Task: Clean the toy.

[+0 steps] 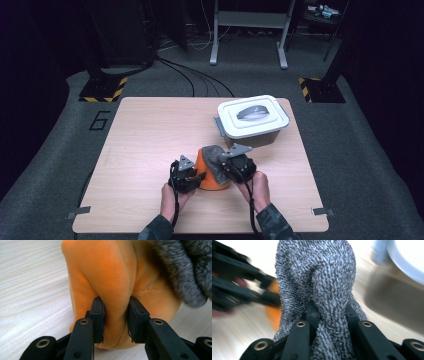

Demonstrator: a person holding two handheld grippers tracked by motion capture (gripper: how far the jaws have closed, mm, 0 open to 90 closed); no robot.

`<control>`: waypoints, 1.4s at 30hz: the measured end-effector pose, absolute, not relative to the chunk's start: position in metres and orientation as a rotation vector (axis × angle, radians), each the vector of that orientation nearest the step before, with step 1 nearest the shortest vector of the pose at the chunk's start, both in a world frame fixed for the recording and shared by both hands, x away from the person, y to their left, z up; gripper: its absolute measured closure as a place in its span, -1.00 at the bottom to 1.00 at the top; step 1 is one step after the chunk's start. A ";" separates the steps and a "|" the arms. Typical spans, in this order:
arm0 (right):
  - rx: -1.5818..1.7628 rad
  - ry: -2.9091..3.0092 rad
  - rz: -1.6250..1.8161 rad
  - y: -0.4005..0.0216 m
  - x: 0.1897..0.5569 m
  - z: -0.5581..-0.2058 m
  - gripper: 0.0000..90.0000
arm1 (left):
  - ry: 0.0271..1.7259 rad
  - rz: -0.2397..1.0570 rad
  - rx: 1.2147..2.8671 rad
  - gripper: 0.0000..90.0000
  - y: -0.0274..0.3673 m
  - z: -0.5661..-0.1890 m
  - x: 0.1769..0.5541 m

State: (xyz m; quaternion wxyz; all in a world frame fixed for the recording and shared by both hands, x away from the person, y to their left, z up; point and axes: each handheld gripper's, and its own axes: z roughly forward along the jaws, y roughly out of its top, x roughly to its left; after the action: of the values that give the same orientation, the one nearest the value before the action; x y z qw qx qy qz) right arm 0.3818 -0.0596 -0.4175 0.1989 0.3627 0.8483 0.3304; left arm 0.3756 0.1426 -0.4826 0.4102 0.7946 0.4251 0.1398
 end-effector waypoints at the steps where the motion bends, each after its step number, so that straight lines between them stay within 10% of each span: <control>1: 0.975 2.381 0.938 -0.051 0.383 -0.418 0.63 | 1.079 0.352 1.989 0.54 0.142 -0.483 0.375; 13: 1.155 2.403 0.877 -0.089 0.389 -0.459 0.63 | 1.067 0.342 1.977 0.48 0.146 -0.485 0.381; 19: 1.148 2.394 0.859 -0.089 0.392 -0.462 0.63 | 1.025 0.339 1.986 -0.24 0.153 -0.475 0.378; 25: 1.142 2.372 0.894 -0.089 0.389 -0.443 0.63 | 1.071 0.318 1.962 0.48 0.147 -0.487 0.382; 33: 0.972 2.440 0.846 -0.031 0.401 -0.427 0.63 | 1.110 0.343 1.980 0.52 0.146 -0.487 0.383; 42: 1.158 2.402 0.853 -0.083 0.399 -0.453 0.63 | 1.110 0.327 1.942 0.50 0.147 -0.489 0.383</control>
State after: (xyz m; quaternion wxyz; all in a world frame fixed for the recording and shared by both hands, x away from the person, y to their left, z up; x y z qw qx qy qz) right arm 0.3985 -0.0828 -0.4528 0.1701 0.4076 0.8454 0.3004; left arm 0.3833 0.1470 -0.4895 0.4262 0.7772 0.4442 0.1307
